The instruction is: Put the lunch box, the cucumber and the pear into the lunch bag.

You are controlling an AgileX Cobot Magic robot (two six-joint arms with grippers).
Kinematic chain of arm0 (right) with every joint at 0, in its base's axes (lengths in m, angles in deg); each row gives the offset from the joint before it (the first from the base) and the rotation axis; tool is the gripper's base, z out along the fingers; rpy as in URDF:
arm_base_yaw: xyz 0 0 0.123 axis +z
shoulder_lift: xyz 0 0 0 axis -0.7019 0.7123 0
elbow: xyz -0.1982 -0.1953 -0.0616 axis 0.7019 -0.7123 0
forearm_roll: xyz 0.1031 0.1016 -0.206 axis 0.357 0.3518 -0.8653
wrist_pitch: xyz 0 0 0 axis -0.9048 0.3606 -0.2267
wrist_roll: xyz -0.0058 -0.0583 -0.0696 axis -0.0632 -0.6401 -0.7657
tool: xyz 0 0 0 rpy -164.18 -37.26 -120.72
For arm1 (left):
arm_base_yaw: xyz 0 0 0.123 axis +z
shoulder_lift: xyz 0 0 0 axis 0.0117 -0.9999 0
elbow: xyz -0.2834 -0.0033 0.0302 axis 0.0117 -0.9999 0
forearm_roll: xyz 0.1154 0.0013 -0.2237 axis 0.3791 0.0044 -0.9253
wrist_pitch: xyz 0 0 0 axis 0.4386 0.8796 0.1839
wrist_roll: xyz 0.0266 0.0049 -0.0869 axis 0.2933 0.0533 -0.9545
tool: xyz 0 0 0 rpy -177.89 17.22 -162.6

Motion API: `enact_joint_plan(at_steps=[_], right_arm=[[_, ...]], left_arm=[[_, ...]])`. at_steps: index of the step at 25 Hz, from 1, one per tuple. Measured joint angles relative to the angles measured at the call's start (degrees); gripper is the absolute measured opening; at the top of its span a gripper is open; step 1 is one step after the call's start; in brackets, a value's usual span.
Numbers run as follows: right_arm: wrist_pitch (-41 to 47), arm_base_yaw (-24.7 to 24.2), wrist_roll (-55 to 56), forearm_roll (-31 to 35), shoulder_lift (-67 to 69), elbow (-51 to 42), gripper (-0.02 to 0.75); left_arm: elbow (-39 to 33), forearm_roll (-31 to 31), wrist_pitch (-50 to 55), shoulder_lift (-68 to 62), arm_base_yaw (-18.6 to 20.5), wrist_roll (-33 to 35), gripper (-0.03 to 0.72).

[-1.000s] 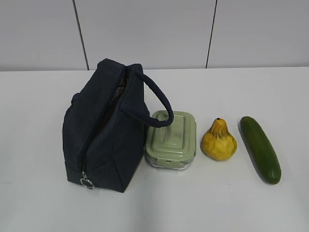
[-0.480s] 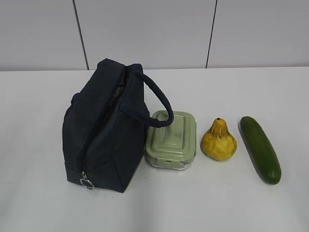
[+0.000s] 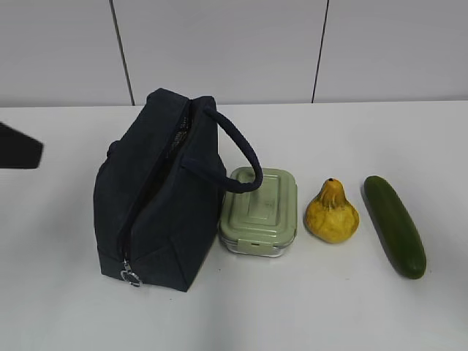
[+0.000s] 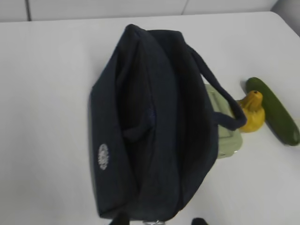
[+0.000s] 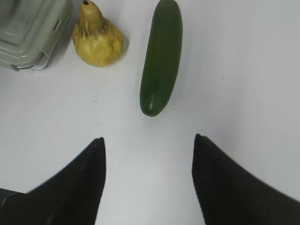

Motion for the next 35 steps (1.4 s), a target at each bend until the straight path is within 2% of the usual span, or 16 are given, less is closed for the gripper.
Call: enact_joint_plan(at_steps=[7,10,18,23,25,28,29,35], right_arm=[[-3.48,0.0,0.24,0.87,16.39,5.94,0.457],[-3.49,0.0,0.23,0.91,22.0,8.85,0.458],[-3.38,-4.75,-2.01,3.44,31.04,16.19,0.457],[-3.38,-5.51,-3.73,5.63,33.74,18.99,0.457],[-3.38,-5.51,-4.08,5.91,35.28,19.86,0.457],[-3.1,-5.53,-4.19,5.91,38.02,21.22,0.458],[-3.0,-5.53,-4.29,5.91,39.16,21.97,0.458],[-0.96,-5.53,-3.94,5.01,46.51,28.02,0.458]], left_arm=[[5.84,-6.09,-0.25,-14.46,0.0,9.8,0.26],[6.78,-6.86,0.46,-18.11,0.0,13.29,0.26],[7.23,-7.88,-0.37,-22.32,0.0,16.2,0.267],[7.23,-8.46,-0.37,-25.92,-0.06,17.07,0.266],[7.23,-8.69,-0.37,-27.27,-0.06,17.17,0.223],[7.26,-8.97,-0.37,-28.23,-0.15,17.93,0.048],[7.26,-9.15,-0.37,-28.39,-0.15,18.12,0.018],[7.26,-9.31,-0.37,-28.38,-0.15,18.35,-0.012]])
